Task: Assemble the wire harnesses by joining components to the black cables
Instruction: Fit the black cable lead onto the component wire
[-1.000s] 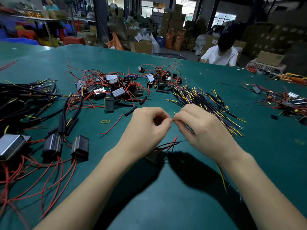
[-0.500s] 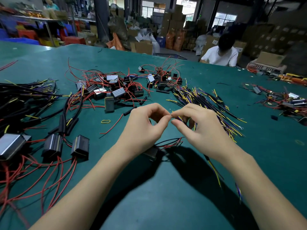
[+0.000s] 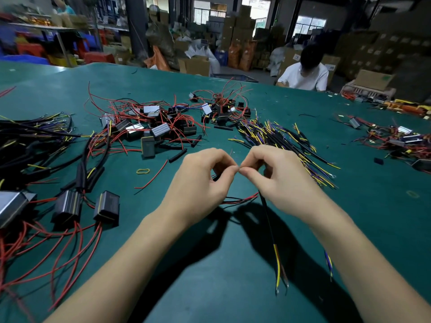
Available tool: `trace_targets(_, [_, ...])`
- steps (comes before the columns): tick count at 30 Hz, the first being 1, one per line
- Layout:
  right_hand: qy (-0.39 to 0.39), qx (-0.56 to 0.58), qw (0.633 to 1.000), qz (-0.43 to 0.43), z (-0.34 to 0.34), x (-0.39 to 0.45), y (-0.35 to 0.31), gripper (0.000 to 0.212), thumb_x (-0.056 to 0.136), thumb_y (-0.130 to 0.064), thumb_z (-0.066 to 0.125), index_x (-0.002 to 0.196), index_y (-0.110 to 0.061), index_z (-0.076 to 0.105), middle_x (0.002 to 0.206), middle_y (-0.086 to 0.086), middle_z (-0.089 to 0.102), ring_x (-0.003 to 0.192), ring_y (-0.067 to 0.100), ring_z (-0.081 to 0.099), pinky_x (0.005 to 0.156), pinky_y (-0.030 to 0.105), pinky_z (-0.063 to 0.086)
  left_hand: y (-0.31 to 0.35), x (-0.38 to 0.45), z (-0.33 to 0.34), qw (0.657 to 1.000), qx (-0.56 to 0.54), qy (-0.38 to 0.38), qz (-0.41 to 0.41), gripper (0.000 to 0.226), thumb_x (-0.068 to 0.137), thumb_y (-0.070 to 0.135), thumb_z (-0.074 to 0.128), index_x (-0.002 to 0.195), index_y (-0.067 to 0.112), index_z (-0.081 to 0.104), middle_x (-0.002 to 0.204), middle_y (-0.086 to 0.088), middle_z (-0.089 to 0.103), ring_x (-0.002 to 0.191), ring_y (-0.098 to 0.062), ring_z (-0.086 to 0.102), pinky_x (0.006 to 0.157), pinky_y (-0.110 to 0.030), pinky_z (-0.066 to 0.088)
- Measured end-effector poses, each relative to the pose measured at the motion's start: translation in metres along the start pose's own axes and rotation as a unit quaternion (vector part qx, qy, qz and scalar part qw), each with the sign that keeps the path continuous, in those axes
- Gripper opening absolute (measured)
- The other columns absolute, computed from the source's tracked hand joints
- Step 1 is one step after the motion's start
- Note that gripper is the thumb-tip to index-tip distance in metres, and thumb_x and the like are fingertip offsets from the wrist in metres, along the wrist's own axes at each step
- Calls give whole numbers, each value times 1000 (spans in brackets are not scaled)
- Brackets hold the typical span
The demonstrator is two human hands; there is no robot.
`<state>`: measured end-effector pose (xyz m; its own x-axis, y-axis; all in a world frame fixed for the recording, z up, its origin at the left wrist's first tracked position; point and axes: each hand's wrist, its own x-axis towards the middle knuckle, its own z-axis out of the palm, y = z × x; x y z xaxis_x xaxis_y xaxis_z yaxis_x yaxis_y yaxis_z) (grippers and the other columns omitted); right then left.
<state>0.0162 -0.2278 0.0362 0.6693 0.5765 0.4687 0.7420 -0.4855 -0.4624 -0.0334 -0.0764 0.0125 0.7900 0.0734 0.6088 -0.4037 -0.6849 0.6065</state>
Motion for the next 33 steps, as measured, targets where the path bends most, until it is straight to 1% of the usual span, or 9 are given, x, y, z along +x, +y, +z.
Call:
trace_targets(3, [7, -173, 982, -71, 5, -1, -1, 10, 87, -6, 62, 80, -11, 56, 83, 4, 52, 78, 22, 51, 59, 31, 36, 1, 2, 0, 987, -94, -44, -121, 13, 86, 11, 64, 74, 7, 67, 64, 0, 63, 50, 2, 47, 52, -9, 35])
trace_targets(8, [52, -325, 925, -190, 10, 1, 1, 23, 70, 5, 72, 75, -12, 57, 76, 7, 52, 70, 27, 51, 59, 33, 36, -3, 10, -8, 927, -212, -109, -289, 16, 84, 12, 65, 70, 3, 66, 60, -3, 62, 53, -5, 51, 56, -8, 38])
trace_targets(10, [53, -229, 958, -165, 9, 2, 5, 12, 80, -3, 69, 83, -12, 62, 81, 5, 55, 75, 27, 54, 64, 34, 42, -3, 11, -11, 910, -263, -107, -303, 15, 84, 8, 64, 71, 2, 66, 59, -4, 61, 50, -4, 54, 53, -6, 40])
trace_targets(12, [27, -52, 996, -63, 7, 1, 8, 23, 85, -7, 67, 105, -17, 58, 85, -1, 58, 77, 16, 55, 71, 25, 43, -4, 10, -12, 912, -274, -82, -294, 15, 85, 8, 64, 70, 5, 66, 60, -2, 61, 52, -4, 56, 55, -5, 41])
trace_targets(14, [-1, 112, 992, 57, 5, 0, 11, 37, 85, -7, 68, 115, -22, 51, 81, -4, 62, 69, 11, 57, 68, 16, 42, -4, 9, -11, 917, -275, -61, -283, 15, 87, 9, 64, 72, 9, 66, 62, 0, 62, 53, -2, 57, 58, -5, 43])
trace_targets(16, [-1, 212, 969, 129, 4, 1, 13, 25, 86, -6, 66, 105, -22, 59, 77, -2, 65, 62, 11, 57, 66, 18, 46, -3, 8, -9, 917, -280, -56, -278, 13, 88, 9, 64, 75, 10, 66, 64, 1, 62, 53, -2, 58, 59, -6, 43])
trace_targets(20, [5, 265, 952, 154, 3, 0, 12, 13, 90, -6, 62, 87, -17, 67, 70, -4, 65, 58, 6, 56, 64, 12, 46, -2, 8, -9, 922, -271, -71, -268, 10, 89, 10, 63, 80, 9, 66, 68, -2, 63, 55, -2, 58, 60, -7, 44])
trace_targets(26, [6, 274, 950, 152, 4, -1, 9, 7, 90, -4, 61, 89, -7, 67, 69, -3, 63, 58, 6, 54, 64, 11, 45, 2, 6, -10, 931, -263, -99, -234, 14, 89, 8, 61, 100, 8, 69, 83, -1, 69, 73, -4, 60, 73, -7, 45])
trace_targets(33, [-6, 249, 959, 137, 5, -1, 1, 9, 87, -9, 64, 81, -14, 68, 74, 7, 68, 59, 7, 56, 64, 18, 47, 4, 1, -1, 986, -111, 35, -123, 11, 81, 22, 74, 73, 15, 71, 68, 10, 66, 61, 4, 55, 61, -6, 37])
